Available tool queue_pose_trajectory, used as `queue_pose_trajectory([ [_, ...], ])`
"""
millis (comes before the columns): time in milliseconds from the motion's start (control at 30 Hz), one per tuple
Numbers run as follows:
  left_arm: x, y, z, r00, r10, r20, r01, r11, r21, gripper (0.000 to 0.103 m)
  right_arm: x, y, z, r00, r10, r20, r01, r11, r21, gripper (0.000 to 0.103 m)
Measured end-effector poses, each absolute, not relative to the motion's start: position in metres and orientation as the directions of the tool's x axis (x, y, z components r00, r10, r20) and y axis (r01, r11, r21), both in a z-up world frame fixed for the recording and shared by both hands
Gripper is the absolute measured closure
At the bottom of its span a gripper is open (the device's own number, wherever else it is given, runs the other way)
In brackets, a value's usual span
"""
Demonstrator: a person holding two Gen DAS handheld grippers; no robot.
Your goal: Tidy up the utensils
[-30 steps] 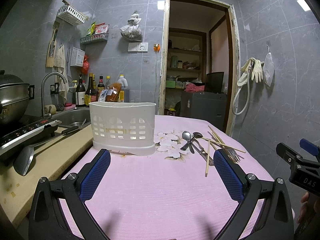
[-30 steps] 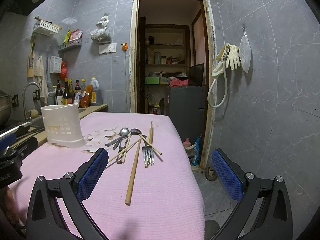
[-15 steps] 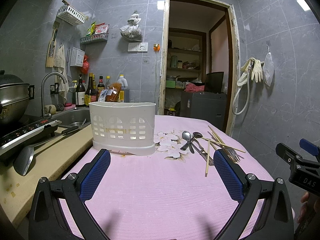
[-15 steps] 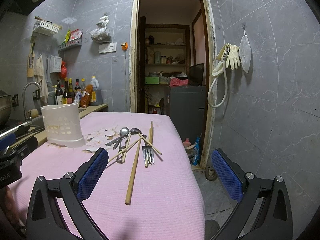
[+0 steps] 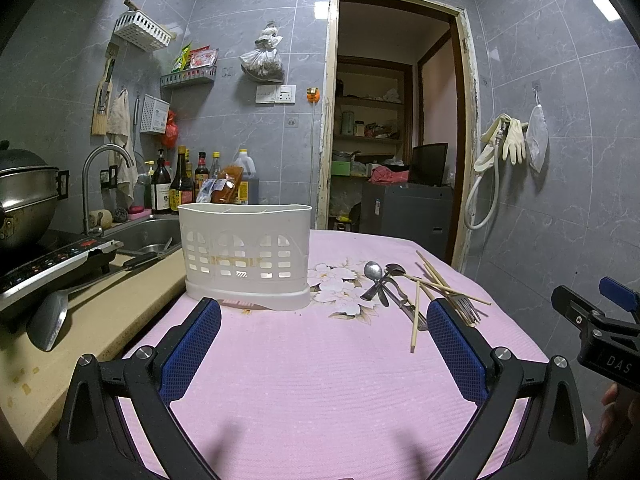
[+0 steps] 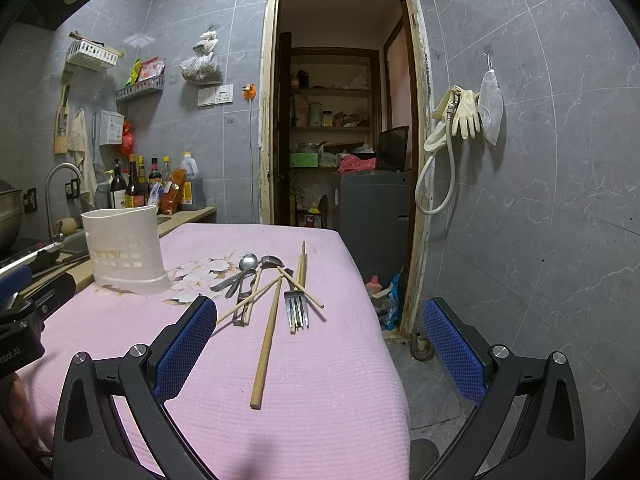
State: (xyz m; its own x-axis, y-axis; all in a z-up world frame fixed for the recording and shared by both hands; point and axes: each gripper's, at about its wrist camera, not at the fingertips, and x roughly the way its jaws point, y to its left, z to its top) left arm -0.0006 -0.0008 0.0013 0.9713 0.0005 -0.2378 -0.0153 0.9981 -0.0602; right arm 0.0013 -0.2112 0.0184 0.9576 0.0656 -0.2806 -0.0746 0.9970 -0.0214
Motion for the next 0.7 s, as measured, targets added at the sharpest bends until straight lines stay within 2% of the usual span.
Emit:
queue_pose_trajectory([
  [700, -0.0006, -0.0008, 0.0013, 0.971, 0.000, -0.238, -0.015, 0.998, -0.061, 0.002, 0.0007, -0.2129, 0.0169, 0.957, 0.065, -0.282, -0.074, 0.997, -0.022, 0.000],
])
